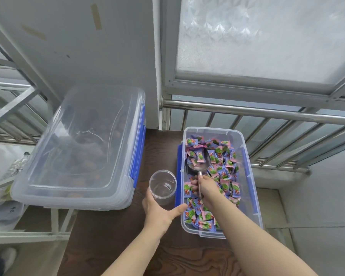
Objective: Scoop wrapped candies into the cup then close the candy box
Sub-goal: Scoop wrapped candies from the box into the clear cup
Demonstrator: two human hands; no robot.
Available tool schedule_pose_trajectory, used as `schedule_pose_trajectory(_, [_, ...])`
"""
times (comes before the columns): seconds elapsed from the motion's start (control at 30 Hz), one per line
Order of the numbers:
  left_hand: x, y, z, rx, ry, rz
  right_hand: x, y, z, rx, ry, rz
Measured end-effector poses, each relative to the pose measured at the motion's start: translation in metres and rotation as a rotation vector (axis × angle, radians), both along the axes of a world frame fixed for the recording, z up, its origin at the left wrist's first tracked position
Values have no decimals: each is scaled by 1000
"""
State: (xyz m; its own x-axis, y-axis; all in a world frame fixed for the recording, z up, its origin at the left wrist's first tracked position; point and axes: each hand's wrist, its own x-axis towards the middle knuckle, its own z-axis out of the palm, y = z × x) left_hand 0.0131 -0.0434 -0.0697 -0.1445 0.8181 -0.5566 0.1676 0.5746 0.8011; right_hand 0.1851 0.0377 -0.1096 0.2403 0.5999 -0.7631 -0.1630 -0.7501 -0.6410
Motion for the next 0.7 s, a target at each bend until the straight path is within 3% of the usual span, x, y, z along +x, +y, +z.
schedule_pose_trajectory(0.27, [-19, 12, 2, 270, 218, -28, 21, -44, 15, 62, 44, 34])
schedule_pose_trajectory(0.5, [-20, 16, 9, 305, 248, -106, 48, -76, 38, 117, -95, 154])
schedule_pose_trajectory(0.7, [-20, 20, 11, 310, 284, -136, 66, -88, 53, 174, -97, 287])
